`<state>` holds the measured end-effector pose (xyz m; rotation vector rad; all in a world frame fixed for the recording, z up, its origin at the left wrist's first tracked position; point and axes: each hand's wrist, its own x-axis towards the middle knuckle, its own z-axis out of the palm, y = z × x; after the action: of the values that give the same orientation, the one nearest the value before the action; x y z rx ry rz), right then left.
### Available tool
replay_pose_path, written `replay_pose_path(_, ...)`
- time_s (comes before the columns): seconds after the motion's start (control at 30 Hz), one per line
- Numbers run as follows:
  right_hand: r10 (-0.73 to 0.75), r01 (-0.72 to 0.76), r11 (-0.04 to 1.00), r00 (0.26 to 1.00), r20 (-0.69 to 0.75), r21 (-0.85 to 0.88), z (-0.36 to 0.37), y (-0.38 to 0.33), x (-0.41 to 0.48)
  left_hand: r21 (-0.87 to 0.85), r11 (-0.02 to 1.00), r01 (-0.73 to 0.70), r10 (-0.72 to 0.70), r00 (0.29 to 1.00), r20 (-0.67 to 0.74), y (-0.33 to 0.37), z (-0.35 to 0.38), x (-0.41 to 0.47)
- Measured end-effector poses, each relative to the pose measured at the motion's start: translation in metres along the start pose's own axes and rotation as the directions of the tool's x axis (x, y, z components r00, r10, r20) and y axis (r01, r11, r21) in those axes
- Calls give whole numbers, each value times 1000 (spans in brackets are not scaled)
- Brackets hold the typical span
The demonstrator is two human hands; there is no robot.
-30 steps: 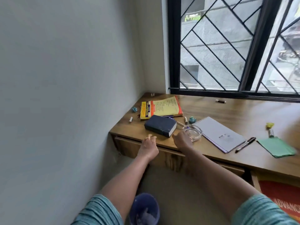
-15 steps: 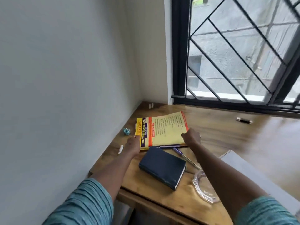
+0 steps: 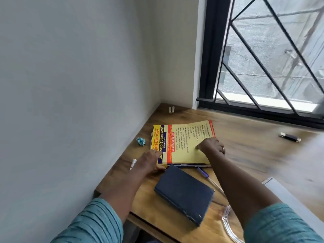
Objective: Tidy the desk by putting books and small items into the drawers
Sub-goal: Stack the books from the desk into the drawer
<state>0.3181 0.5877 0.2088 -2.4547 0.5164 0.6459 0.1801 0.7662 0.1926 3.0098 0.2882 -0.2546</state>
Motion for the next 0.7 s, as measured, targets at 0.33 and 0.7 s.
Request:
replay_pose_path(0.33,-146,-18,925,905,399,380,-60,15,36,-38,999,-34,31,996,-82,0,12,1)
replay_pose_path(0.7,-517,302,614,852,83,730,-114,-45,-59,-172,978,-116,40,919,-391,43,-53,-1)
